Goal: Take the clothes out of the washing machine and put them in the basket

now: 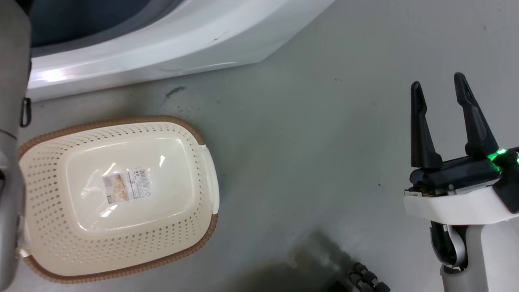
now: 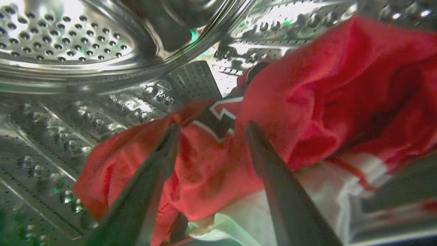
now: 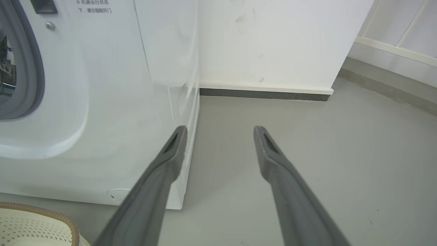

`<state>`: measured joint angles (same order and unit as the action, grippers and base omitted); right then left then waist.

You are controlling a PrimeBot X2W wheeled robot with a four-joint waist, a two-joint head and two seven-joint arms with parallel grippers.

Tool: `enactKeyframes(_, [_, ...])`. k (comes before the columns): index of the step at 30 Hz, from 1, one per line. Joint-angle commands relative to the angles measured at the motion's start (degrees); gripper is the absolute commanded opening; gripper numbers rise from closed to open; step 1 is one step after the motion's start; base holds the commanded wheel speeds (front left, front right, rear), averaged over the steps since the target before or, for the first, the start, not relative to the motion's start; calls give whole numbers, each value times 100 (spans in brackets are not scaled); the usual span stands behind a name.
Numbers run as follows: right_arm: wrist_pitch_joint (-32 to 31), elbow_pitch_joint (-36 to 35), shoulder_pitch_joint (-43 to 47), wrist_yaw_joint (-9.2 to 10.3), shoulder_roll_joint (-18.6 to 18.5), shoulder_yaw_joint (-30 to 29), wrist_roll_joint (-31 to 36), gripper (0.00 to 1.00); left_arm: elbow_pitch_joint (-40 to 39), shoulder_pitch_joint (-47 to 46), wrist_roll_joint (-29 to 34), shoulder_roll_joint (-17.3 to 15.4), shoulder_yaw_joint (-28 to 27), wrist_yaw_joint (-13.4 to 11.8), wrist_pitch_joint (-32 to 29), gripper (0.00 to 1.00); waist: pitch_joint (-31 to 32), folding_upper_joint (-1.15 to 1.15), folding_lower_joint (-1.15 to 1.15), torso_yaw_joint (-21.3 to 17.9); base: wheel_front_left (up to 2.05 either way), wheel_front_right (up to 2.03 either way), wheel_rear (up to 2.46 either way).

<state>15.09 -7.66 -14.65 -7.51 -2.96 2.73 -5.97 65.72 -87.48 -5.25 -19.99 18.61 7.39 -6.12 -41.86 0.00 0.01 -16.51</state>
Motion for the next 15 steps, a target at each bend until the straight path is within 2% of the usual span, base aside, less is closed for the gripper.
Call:
enactKeyframes(1, [12, -34, -101, 4, 14, 14, -66, 100, 46, -128, -69, -87, 92, 0, -118, 100, -151, 0, -1, -105, 0, 0, 0])
enactKeyframes(8, [12, -51, -234, 4, 15, -4, -220, 100, 138, -501, -551, -348, 585, 0, -751, 100, -424, 0, -1, -245, 0, 0, 0])
enactKeyframes(15, [12, -51, -287, 4, 15, -11, -291, 100, 93, -588, -819, -486, 934, 1, -876, 100, -542, 0, -1, -278, 0, 0, 0])
